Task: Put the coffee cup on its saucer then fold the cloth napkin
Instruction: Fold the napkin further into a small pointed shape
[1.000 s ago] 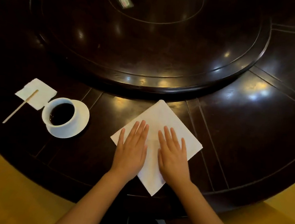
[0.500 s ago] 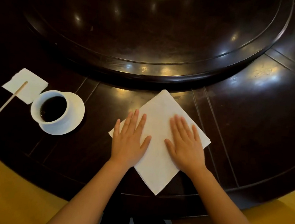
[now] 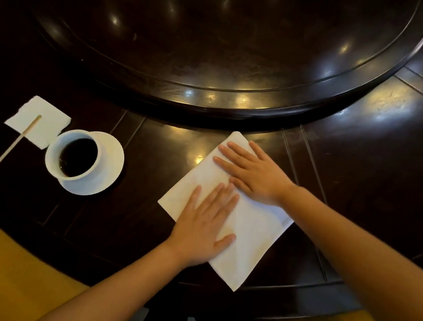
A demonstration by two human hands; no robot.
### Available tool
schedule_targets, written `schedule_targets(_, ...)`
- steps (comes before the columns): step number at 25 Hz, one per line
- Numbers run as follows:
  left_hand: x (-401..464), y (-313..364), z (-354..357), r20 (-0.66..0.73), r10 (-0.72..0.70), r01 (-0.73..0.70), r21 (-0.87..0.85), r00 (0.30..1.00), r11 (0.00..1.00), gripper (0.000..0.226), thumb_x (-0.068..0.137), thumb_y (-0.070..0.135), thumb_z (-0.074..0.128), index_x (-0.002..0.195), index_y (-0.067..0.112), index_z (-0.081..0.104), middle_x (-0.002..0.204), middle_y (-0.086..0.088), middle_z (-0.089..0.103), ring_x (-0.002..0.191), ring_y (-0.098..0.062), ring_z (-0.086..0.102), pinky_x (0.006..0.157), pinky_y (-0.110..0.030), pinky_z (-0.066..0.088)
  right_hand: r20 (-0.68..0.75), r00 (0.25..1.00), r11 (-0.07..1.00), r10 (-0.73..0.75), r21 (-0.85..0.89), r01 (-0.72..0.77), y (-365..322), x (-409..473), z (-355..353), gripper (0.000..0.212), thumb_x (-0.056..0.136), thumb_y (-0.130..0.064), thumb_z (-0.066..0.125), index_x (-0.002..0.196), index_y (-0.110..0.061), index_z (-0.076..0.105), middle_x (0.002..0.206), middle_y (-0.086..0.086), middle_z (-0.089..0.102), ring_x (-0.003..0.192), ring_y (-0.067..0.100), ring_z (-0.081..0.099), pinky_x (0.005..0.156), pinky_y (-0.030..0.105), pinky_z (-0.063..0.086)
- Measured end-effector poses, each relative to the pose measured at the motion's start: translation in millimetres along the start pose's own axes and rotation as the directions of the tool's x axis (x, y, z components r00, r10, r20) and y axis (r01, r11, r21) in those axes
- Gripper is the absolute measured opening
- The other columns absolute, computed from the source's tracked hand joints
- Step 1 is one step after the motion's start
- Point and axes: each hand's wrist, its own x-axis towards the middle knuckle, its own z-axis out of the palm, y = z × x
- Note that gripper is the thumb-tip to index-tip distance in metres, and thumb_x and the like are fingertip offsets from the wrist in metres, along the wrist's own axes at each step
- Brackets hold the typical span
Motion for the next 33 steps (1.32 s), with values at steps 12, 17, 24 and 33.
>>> schedule_targets(12, -39, 28, 11, 0.178, 0.559, -0.567, -0.003, 0.810, 0.823, 0.057, 0.096, 0.048, 0.028, 0.147, 0.025, 0.017, 0.157, -0.003, 0.014, 0.144, -0.021, -0.003, 0.111, -0.054, 0.006, -0.063, 0.980, 0.982, 0.189, -0.004, -0.190, 13, 25, -1, 0.065, 0.094, -0.054, 0.015, 0.147, -0.021, -0.001, 0.158, 0.007, 0.002, 0.143, 0.018, -0.005, 0.115, 0.041, -0.004)
schedule_targets(17, -40, 27, -1, 0.169, 0.558, -0.558, -0.054, 0.812, 0.828, 0.068, 0.093, 0.055, 0.030, 0.149, 0.023, 0.007, 0.158, -0.004, 0.006, 0.144, -0.019, -0.005, 0.115, -0.049, 0.000, -0.092, 0.920, 0.924, 0.381, 0.052, -0.378, 3, 26, -5, 0.066, 0.095, -0.053, 0.017, 0.148, -0.016, 0.000, 0.158, 0.005, 0.004, 0.143, 0.018, -0.004, 0.115, 0.047, -0.007)
schedule_targets(24, -62, -11, -13, -0.032, 0.228, -0.230, -0.208, 0.973, 0.951, 0.065, 0.072, 0.045, 0.064, 0.130, 0.017, 0.050, 0.131, -0.009, 0.054, 0.125, -0.023, 0.040, 0.103, -0.045, 0.036, -0.147, 0.989, 0.966, 0.016, 0.258, 0.023, -54, -100, 3, 0.054, 0.084, -0.045, 0.055, 0.131, -0.020, 0.048, 0.137, 0.010, 0.049, 0.131, 0.026, 0.037, 0.107, 0.044, 0.029)
schedule_targets(33, -23, -11, -34, -0.025, 0.372, -0.373, -0.040, 0.928, 0.927, 0.026, 0.070, 0.013, 0.067, 0.094, 0.005, 0.065, 0.092, -0.012, 0.066, 0.077, -0.029, 0.062, 0.048, -0.037, 0.050, -0.168, 0.968, 0.981, -0.185, 0.020, 0.191, -60, -115, 5, 0.030, 0.085, -0.036, 0.061, 0.103, -0.013, 0.062, 0.113, 0.012, 0.064, 0.104, 0.030, 0.059, 0.077, 0.042, 0.053)
